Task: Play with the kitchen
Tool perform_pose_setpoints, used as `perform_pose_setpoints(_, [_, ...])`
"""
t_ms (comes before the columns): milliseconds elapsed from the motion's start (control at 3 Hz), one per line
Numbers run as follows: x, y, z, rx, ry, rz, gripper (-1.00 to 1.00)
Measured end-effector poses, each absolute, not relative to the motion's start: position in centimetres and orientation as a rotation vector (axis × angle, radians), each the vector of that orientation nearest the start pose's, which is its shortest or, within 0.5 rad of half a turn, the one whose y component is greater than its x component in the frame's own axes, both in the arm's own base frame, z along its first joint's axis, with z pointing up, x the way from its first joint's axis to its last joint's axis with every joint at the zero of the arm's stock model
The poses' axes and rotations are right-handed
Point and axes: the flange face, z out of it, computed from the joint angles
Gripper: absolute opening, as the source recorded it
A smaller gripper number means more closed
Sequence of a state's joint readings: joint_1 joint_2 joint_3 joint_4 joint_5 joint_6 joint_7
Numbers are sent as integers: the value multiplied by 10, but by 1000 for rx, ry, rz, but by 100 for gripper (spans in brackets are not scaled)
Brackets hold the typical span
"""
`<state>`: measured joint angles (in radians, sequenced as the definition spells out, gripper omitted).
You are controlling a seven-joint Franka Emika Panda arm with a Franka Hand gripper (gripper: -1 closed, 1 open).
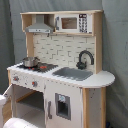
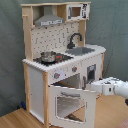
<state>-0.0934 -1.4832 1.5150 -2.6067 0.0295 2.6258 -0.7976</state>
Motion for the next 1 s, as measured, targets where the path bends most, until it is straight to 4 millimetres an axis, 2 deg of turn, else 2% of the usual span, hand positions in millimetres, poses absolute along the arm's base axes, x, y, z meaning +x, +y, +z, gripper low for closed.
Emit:
perform_pose_setpoints(333, [124, 427, 389, 775, 1516, 608, 100])
perform_pose_setpoints(1000, [135, 413, 448, 758, 1514, 576, 100])
